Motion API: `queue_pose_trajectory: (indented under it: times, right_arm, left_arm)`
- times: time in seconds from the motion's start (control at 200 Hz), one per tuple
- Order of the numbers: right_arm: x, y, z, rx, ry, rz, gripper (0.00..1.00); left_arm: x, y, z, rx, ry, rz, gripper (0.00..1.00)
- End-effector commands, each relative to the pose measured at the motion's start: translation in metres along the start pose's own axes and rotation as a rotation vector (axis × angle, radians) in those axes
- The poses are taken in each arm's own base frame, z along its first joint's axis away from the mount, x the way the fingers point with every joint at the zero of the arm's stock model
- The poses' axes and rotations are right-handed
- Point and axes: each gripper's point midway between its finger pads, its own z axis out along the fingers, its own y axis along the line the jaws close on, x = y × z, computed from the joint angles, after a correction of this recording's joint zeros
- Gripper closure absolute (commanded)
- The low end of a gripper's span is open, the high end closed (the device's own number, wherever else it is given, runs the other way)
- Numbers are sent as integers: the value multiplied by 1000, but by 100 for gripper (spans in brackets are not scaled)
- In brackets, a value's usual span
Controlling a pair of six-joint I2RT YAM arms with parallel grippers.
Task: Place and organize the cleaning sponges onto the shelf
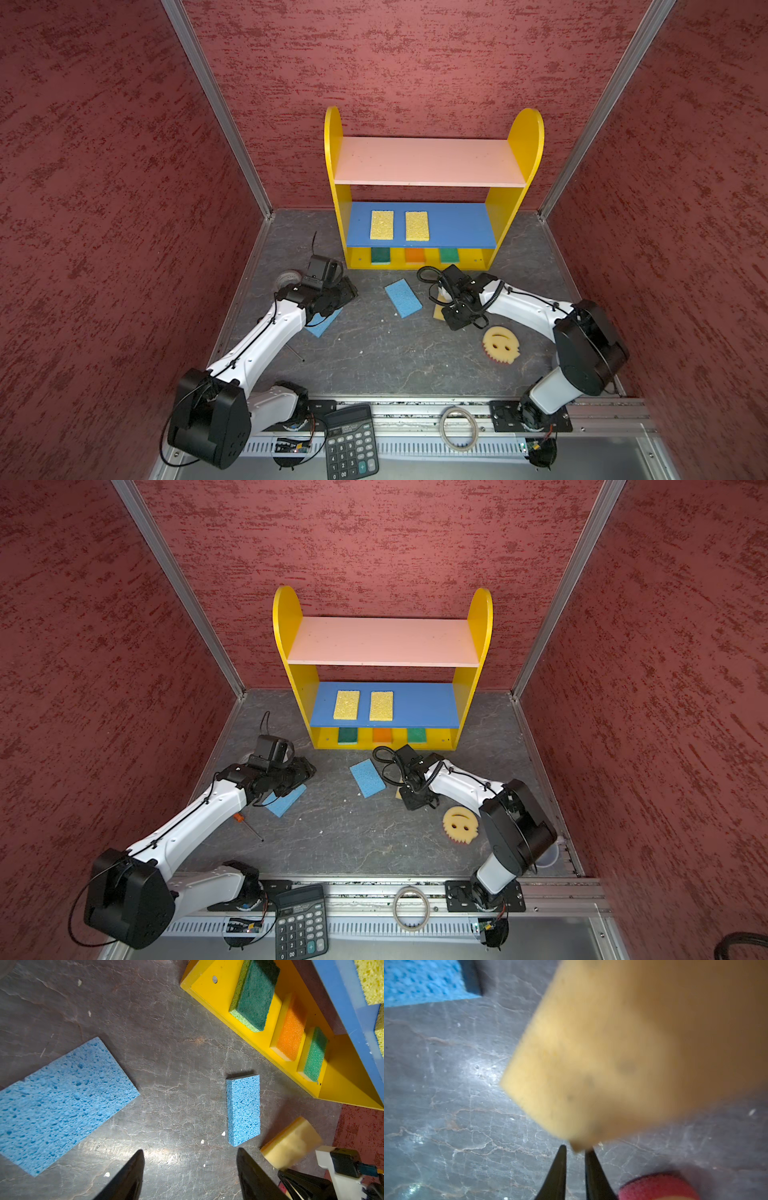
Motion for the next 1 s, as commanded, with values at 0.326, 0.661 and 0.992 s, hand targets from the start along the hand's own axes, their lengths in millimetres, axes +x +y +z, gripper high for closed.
queue_pose_trajectory:
  times: [0.326, 0.661, 0.992]
  right_arm:
    - [-57, -34, -23, -73, -310, 382, 36]
    - [-63, -30, 23, -134, -255, 544, 44]
    - [-52, -38, 22, -96, -258, 549, 100]
  left_arm:
    - [4, 2, 2, 36, -2, -20, 28]
    - [12, 7, -3, 80, -25, -49, 28]
    - [8, 34, -27, 51, -110, -62, 27]
